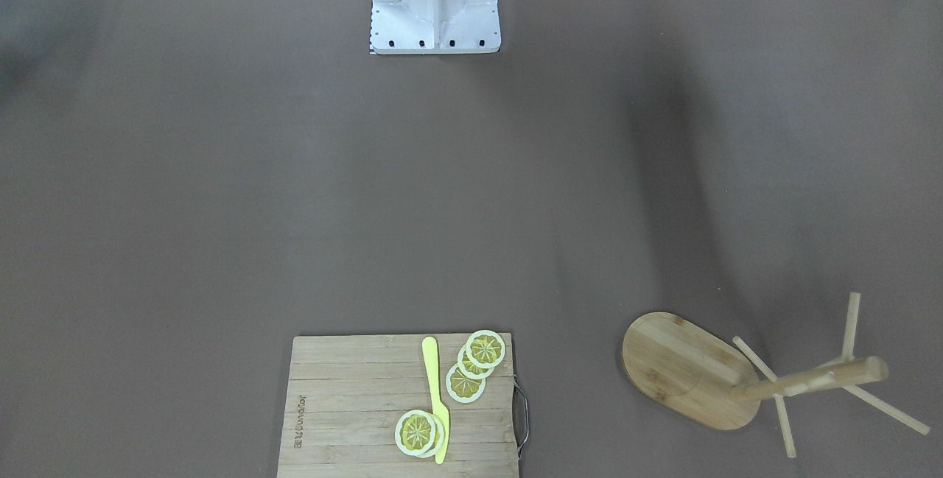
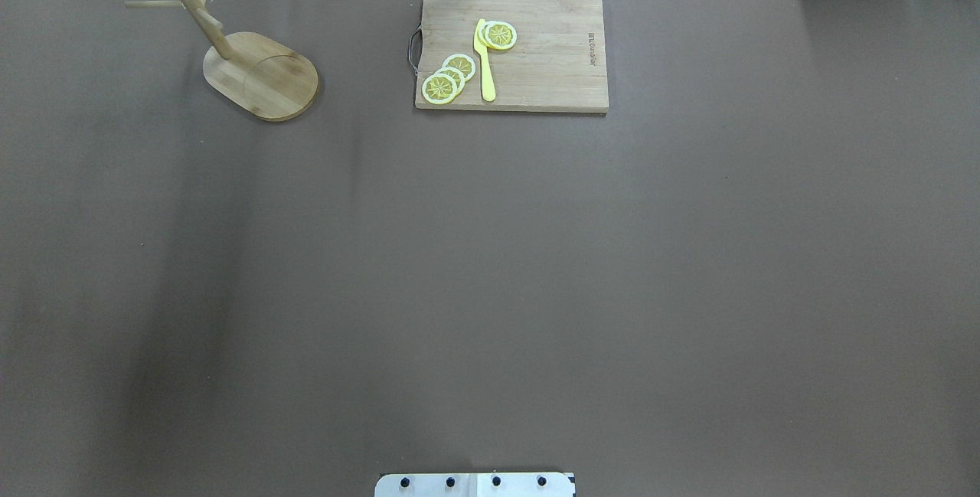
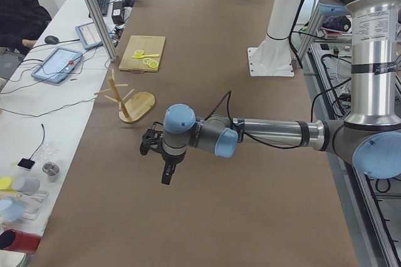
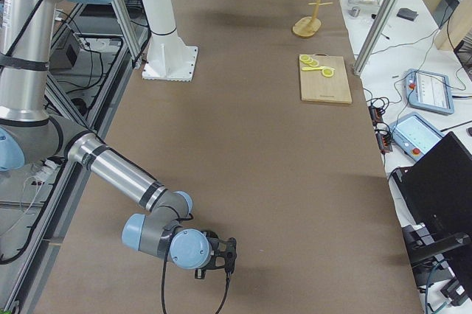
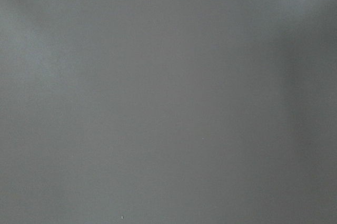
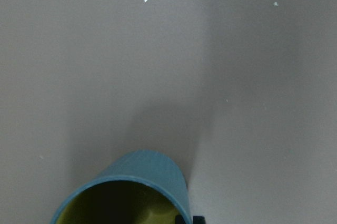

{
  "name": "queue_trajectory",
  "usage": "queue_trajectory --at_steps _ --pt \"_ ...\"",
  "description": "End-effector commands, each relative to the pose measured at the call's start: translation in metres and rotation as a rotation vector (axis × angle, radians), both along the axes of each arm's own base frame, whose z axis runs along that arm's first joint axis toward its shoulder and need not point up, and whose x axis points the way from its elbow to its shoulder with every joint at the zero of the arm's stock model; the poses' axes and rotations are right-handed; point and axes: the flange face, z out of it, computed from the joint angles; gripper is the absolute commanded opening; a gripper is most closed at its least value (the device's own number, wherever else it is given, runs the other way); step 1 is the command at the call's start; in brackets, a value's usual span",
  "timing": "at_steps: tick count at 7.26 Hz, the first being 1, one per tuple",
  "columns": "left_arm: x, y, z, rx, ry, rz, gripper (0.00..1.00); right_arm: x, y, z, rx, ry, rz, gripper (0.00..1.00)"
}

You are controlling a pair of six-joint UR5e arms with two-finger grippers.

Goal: Hang cup on storage rack

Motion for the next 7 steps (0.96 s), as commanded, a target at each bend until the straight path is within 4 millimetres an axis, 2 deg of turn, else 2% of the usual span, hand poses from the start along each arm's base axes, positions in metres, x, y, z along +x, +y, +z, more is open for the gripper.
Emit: queue_trajectory --at_steps 1,2,4,6,7 --pt "0.0 0.0 0.001 -0.003 0.001 0.0 0.98 0.002 -0.044 -0.056 0.007 -0.056 0.085 0.0" --pt "0.0 0.0 -0.001 0.002 0.001 0.0 0.98 -0.011 -0.083 -0.098 -0.022 -0.092 0.123 0.0" --pt "0.0 0.0 0.001 -0.003 0.001 0.0 0.98 -0.062 -0.148 -0.219 -0.137 -0.174 0.207 0.0" --pt "0.0 0.0 0.003 -0.007 0.001 0.0 0.98 -0.147 -0.199 -0.359 -0.342 -0.241 0.301 0.0" --pt "0.0 0.0 0.004 -0.009 0.001 0.0 0.98 -0.204 -0.218 -0.421 -0.421 -0.259 0.316 0.0"
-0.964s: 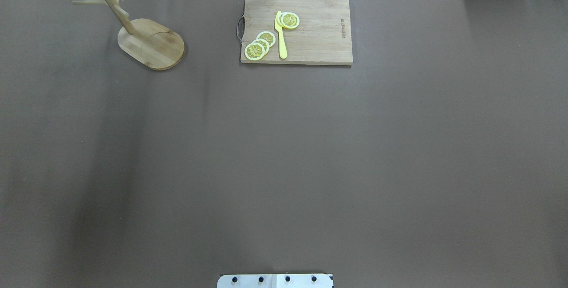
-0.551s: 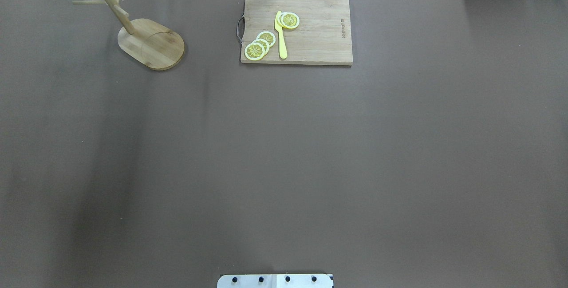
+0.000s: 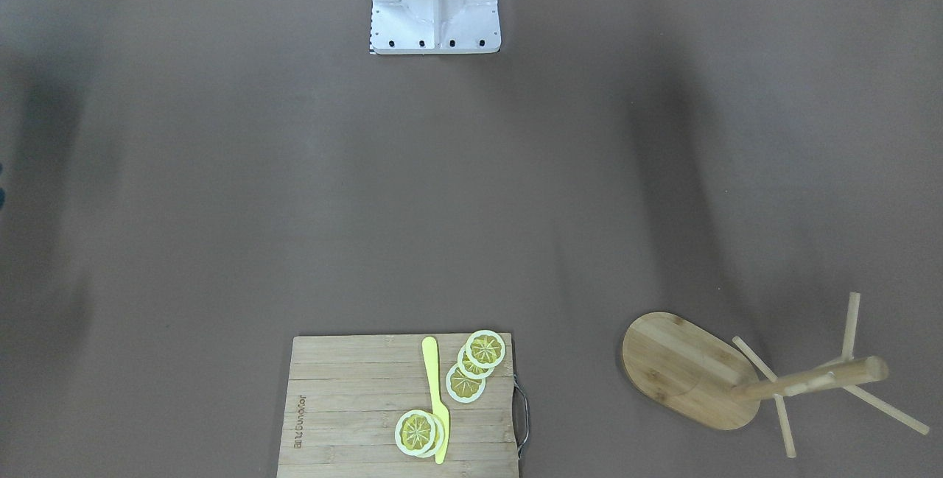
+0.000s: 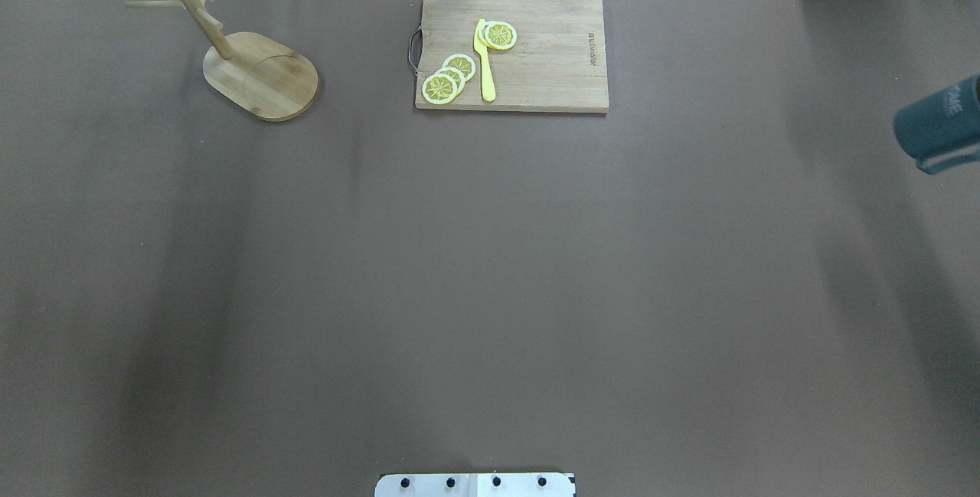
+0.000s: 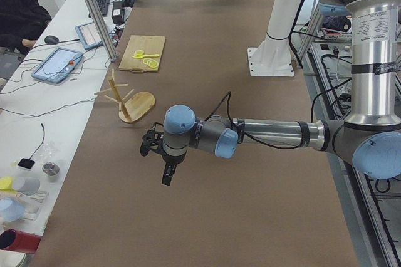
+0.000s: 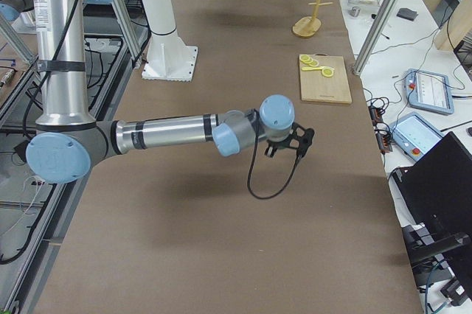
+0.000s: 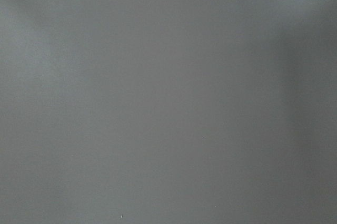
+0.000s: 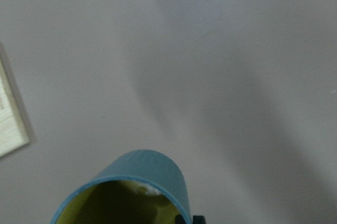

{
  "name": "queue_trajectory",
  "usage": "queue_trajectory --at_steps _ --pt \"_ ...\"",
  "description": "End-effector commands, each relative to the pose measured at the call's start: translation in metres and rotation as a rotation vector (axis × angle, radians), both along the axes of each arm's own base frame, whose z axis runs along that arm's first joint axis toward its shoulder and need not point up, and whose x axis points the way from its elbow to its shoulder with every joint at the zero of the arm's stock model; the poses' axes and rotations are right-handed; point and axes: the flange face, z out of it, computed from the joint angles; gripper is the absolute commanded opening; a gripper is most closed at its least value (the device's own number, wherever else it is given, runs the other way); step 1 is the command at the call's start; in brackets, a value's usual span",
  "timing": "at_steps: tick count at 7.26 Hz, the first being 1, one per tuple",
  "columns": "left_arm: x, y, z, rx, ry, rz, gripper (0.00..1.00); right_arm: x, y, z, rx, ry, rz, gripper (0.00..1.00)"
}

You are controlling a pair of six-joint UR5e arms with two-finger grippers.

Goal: Hang cup on storage rack
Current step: 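Carry the blue mug with the right gripper to the table center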

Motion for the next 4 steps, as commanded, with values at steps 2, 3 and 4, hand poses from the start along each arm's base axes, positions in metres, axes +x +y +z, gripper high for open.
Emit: queue_trajectory --at_steps 2,3,4 --pt "0.001 0.0 0.001 -0.002 -0.002 0.001 0.98 -0.22 -0.032 -0.211 -0.219 -0.046 0.081 0.0" --pt "0.001 0.0 0.002 -0.005 -0.002 0.001 0.98 -0.29 -0.016 -0.263 -0.256 -0.008 0.097 0.0" --pt "0.0 0.001 0.003 -0.007 -0.002 0.0 0.98 -0.354 0.008 -0.298 -0.294 0.077 0.114 0.0"
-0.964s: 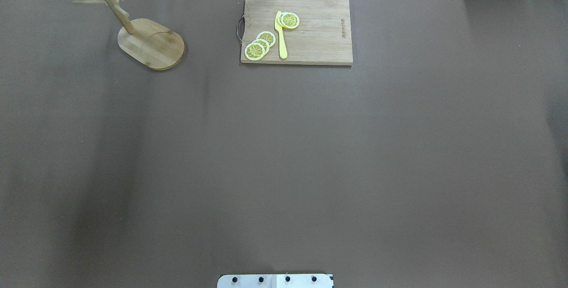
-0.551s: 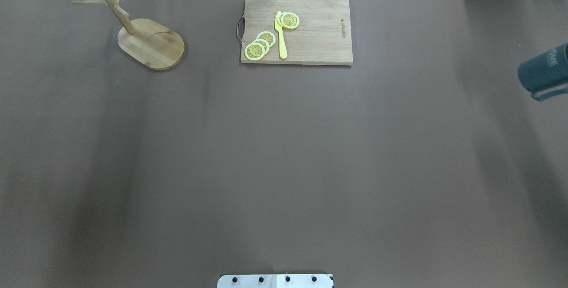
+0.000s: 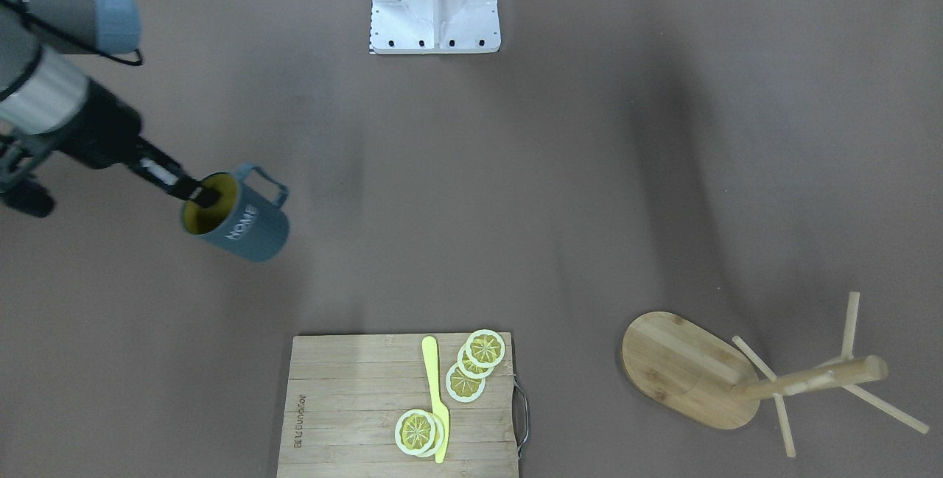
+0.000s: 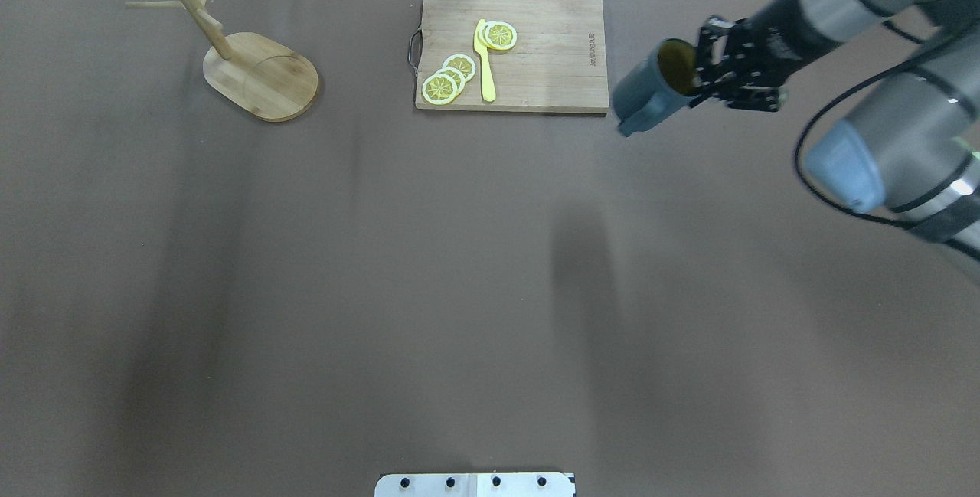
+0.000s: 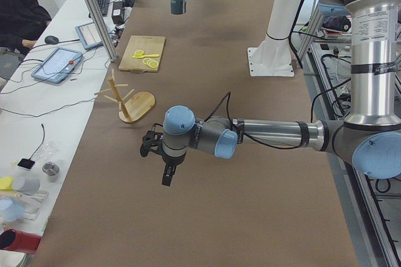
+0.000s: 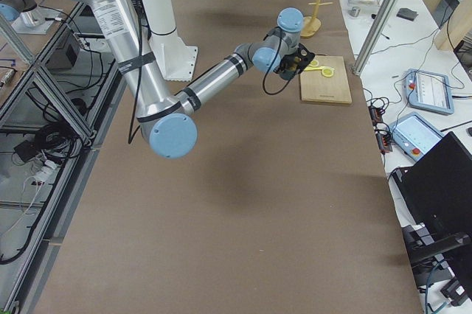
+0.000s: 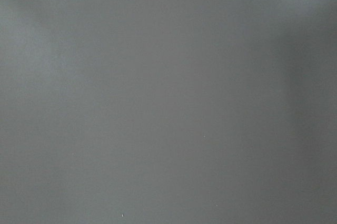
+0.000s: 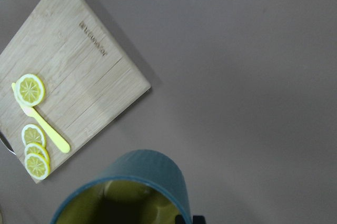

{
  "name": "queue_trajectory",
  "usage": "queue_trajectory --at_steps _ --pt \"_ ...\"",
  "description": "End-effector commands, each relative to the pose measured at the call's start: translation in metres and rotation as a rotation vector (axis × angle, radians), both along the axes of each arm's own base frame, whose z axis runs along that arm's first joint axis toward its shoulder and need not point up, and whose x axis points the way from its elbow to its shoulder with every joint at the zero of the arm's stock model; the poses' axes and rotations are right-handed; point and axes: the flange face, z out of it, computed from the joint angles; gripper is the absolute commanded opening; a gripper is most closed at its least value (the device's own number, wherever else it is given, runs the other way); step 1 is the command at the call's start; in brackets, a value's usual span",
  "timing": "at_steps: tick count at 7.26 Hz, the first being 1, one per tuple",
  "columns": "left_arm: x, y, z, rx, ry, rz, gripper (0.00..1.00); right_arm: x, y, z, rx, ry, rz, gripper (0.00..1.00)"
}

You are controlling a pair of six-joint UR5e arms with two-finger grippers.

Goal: Hang cup on storage rack
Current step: 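Carry the blue mug with the right gripper to the table center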

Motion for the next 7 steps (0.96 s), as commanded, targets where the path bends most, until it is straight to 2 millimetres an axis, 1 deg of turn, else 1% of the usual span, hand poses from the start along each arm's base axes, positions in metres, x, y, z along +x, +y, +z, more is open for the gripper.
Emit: queue_trajectory --at_steps 1,2,3,4,5,7 --pt "0.0 0.001 0.004 -0.008 0.0 0.0 0.98 -0.13 0.061 -0.068 -0.079 0.153 0.015 0.0" --pt "0.0 0.0 0.01 -0.016 -0.001 0.001 0.98 -0.165 0.087 -0.071 -0.125 0.187 0.066 0.0" --pt "-0.001 0.001 0.011 -0.015 -0.001 0.0 0.98 -0.189 0.105 -0.066 -0.136 0.212 0.088 0.0" --pt "0.0 0.0 0.011 -0.013 -0.001 0.002 0.98 -0.202 0.113 -0.06 -0.153 0.229 0.093 0.0" --pt "-0.001 0.001 0.01 -0.013 -0.001 0.0 0.98 -0.209 0.113 -0.07 -0.174 0.216 0.109 0.0" --pt "0.0 -0.001 0.009 -0.01 -0.001 0.002 0.98 -0.234 0.102 -0.087 -0.168 0.226 0.115 0.0"
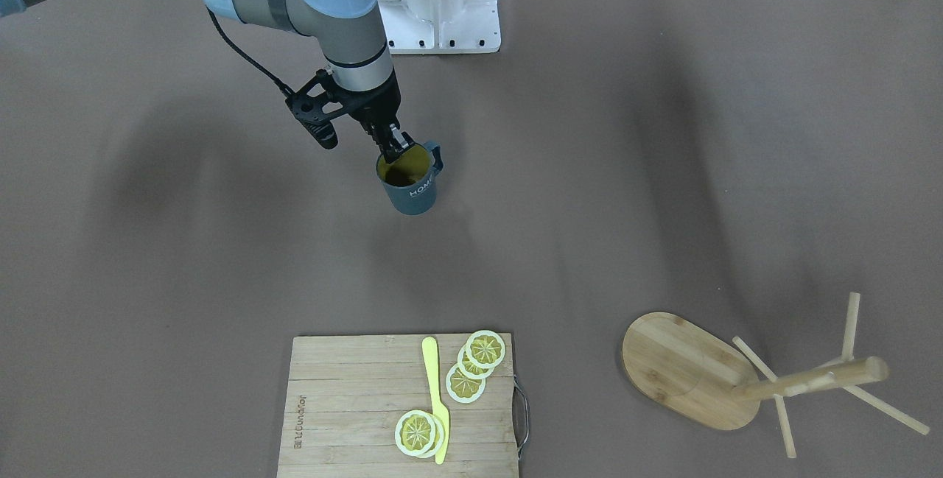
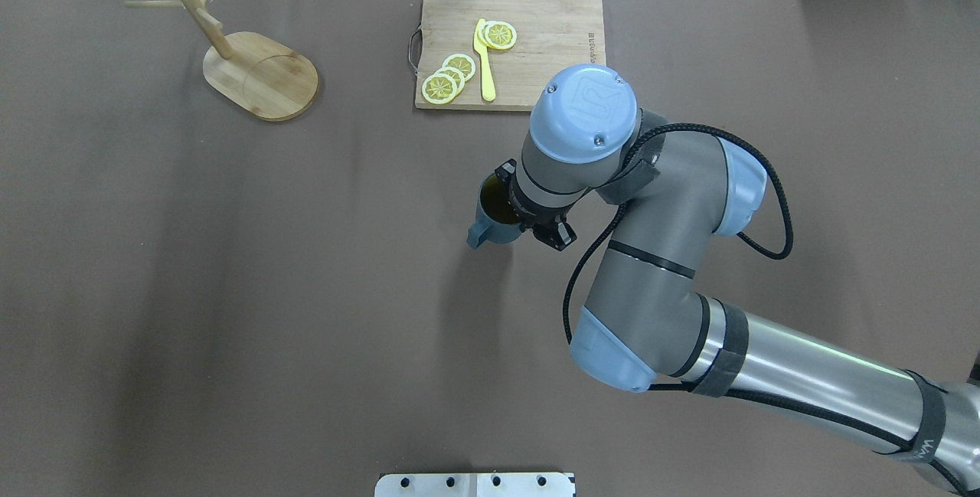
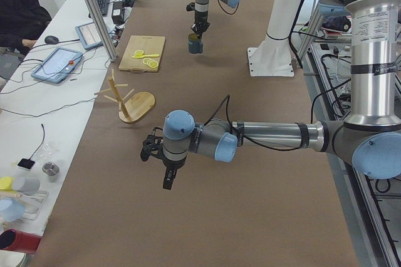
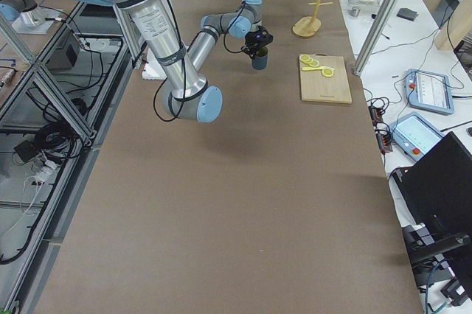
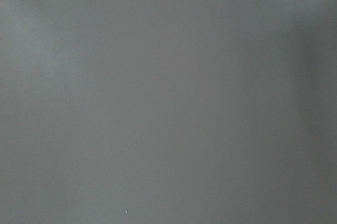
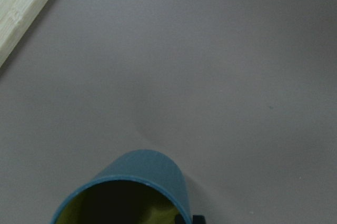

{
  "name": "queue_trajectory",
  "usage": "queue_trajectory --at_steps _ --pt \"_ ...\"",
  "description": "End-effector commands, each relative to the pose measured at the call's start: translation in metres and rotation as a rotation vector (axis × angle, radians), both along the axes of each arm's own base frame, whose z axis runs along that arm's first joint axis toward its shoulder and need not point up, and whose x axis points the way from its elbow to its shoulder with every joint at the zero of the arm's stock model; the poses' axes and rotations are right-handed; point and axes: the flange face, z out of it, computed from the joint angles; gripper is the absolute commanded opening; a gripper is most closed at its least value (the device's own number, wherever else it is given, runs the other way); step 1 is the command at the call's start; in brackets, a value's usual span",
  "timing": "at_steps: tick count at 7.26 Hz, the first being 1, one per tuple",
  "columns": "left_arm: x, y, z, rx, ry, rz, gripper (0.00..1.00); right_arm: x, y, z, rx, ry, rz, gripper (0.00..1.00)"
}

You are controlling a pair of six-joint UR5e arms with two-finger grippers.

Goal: Hang cup on storage rack
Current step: 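Carry the blue mug with the right gripper to the table center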

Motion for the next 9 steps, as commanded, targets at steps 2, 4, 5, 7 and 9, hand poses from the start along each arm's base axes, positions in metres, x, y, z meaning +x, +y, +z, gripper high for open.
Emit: queue_trajectory --at_steps 2,4,5,7,9 --pt "0.0 -0.002 -0.001 0.003 0.0 0.001 0.98 -0.036 -0.005 -0.003 -0.012 -0.018 0.042 0.0" --pt "0.0 -0.001 0.0 0.0 0.0 0.001 0.98 -0.049 0.003 0.0 -0.003 -0.004 0.038 0.0" --pt "0.0 -0.001 0.0 0.0 0.0 0.001 0.98 -0.053 0.006 0.0 0.005 0.001 0.041 0.0" --pt "0.0 -0.001 -0.001 0.001 0.0 -0.001 0.98 -0.056 0.007 -0.002 0.003 0.001 0.04 0.96" --pt "0.0 -0.002 -0.003 0.008 0.0 0.001 0.98 -0.048 0.006 -0.032 0.026 -0.038 0.041 0.99"
